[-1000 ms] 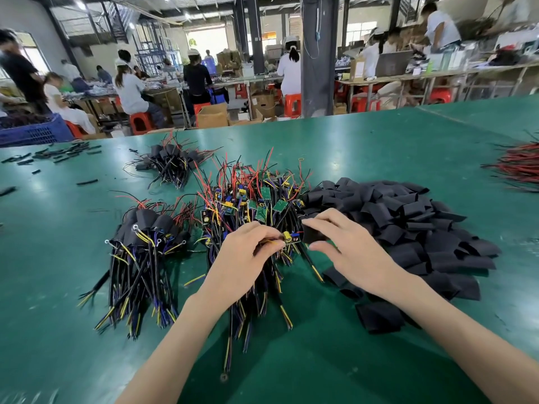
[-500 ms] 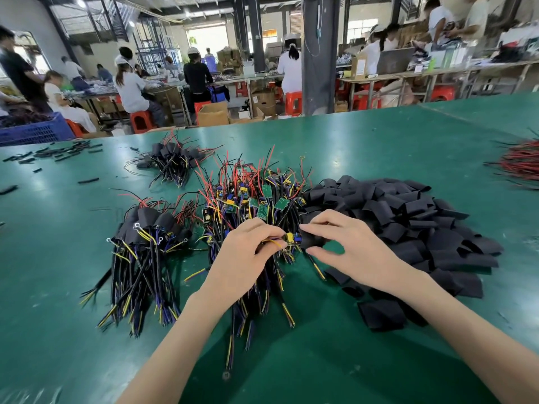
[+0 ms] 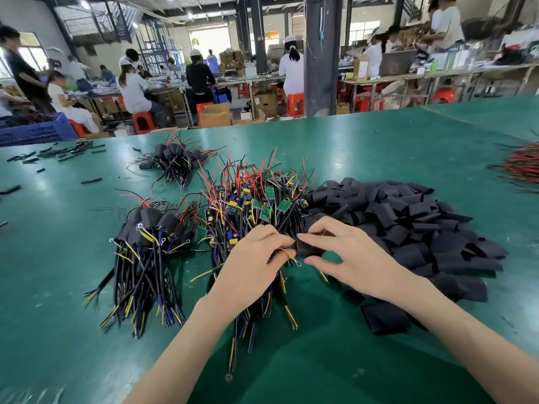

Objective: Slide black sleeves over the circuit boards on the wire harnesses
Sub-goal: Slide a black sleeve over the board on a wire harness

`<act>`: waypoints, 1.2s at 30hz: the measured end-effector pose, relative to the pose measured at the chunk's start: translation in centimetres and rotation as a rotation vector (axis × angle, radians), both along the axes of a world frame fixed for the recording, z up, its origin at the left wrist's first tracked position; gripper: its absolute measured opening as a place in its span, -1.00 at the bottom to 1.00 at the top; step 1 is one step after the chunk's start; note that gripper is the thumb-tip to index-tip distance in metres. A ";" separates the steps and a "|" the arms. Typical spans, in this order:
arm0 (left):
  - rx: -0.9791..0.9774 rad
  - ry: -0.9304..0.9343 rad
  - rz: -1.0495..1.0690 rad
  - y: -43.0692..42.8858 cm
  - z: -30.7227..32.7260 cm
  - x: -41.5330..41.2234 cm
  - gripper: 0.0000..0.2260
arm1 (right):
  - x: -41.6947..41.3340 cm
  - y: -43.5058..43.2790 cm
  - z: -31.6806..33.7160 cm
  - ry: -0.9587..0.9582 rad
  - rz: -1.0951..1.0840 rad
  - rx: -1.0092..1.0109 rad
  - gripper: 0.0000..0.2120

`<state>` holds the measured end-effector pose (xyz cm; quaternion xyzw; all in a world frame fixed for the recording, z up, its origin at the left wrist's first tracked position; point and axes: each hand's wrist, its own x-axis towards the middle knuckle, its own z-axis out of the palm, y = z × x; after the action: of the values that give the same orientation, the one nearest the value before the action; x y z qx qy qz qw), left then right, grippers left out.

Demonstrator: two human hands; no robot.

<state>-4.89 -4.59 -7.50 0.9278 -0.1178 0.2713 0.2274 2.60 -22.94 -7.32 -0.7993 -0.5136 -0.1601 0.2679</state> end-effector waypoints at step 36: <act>-0.117 -0.015 1.156 8.6 0.9 -0.2 -0.60 | 6.4 -2.1 -3.1 -0.089 -0.674 -0.374 -0.40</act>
<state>-5.12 4.03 -6.64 0.8254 0.4215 0.3640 0.0925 9.02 -25.01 -10.41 -0.9505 -0.2535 -0.1773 0.0273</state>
